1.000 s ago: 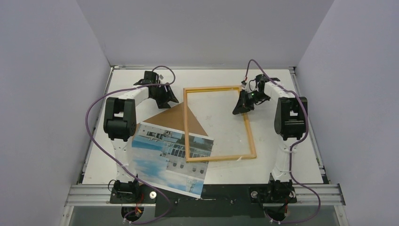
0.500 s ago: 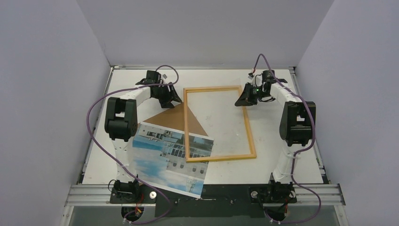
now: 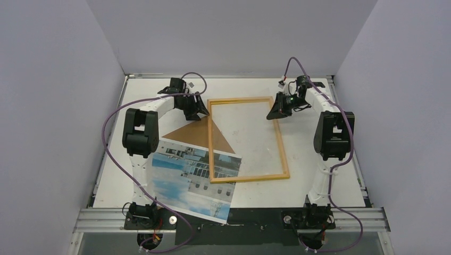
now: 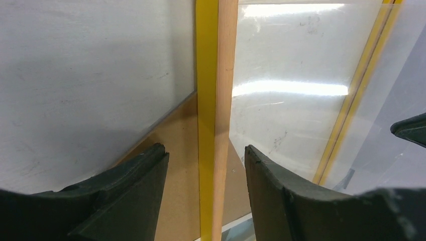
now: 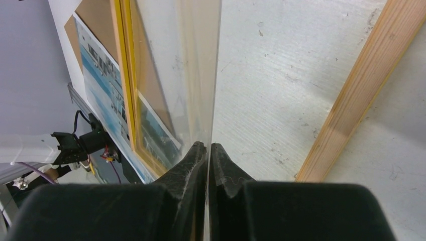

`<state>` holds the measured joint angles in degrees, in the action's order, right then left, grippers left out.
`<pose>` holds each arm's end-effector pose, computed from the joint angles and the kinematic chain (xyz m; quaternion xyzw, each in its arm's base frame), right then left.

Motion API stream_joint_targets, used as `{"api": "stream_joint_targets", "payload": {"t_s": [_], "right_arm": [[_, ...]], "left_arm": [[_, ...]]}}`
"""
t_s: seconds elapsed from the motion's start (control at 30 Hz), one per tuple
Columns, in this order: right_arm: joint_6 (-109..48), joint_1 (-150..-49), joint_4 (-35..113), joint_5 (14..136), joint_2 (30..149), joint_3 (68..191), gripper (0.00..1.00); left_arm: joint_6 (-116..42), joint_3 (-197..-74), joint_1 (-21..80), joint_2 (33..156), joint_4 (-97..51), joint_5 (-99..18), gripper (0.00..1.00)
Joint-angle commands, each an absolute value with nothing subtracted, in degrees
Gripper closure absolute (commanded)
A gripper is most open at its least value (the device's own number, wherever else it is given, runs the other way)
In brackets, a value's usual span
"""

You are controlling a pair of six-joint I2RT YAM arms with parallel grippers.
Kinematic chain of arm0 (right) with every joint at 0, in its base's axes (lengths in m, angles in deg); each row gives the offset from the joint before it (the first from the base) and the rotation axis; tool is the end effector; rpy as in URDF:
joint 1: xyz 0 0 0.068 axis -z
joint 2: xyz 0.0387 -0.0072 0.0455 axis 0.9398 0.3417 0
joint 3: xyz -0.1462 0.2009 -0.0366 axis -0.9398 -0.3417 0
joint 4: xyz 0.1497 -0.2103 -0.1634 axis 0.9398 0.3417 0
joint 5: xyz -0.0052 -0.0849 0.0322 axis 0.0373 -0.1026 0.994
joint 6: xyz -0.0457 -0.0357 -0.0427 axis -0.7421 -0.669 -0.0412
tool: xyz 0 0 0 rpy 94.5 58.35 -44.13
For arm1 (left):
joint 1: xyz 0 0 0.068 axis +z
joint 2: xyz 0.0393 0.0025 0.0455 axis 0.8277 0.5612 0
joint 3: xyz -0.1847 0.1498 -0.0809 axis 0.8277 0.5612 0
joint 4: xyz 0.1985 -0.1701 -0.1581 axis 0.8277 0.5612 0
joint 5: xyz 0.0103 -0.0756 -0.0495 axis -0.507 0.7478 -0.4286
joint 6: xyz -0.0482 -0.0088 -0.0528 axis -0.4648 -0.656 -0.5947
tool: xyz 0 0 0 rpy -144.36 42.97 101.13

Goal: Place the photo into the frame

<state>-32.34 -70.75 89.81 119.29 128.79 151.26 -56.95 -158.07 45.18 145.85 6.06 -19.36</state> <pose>0.4642 0.0526 0.1600 -0.0283 0.8933 0.4357 0.1066 0.4946 -0.1230 0.0998 -0.0977 0.9281 -0.3226 0.1580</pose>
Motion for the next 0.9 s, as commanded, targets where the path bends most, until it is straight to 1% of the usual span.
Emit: {"api": "stream_joint_targets", "payload": {"t_s": [0.0,0.17,0.27,0.37,0.5,0.57,0.87], "right_arm": [[-35.06,-70.82,91.54,120.67,129.97,154.61,1.00],[-35.23,-70.83,91.10,122.32,130.42,155.44,1.00],[-34.49,-70.71,88.22,122.90,127.94,153.15,1.00],[-34.65,-70.19,87.00,123.27,124.98,151.04,1.00],[-33.79,-70.18,84.79,124.39,121.66,148.03,1.00],[-33.78,-70.20,83.79,125.46,120.37,146.81,1.00],[-35.11,-70.12,81.90,128.55,117.32,144.20,1.00]], "left_arm": [[-55.50,-161.33,44.05,146.80,7.35,-17.98,0.45],[-55.02,-162.89,43.73,147.74,8.95,-18.65,0.45],[-55.14,-163.66,43.66,148.18,9.60,-19.50,0.49],[-55.08,-164.85,43.55,148.86,10.82,-21.43,0.56],[-54.69,-166.62,43.32,150.26,12.30,-22.74,0.70],[-54.50,-167.39,43.23,151.09,12.59,-22.93,0.75],[-53.36,-170.35,43.11,153.63,14.63,-24.76,0.79]]}}
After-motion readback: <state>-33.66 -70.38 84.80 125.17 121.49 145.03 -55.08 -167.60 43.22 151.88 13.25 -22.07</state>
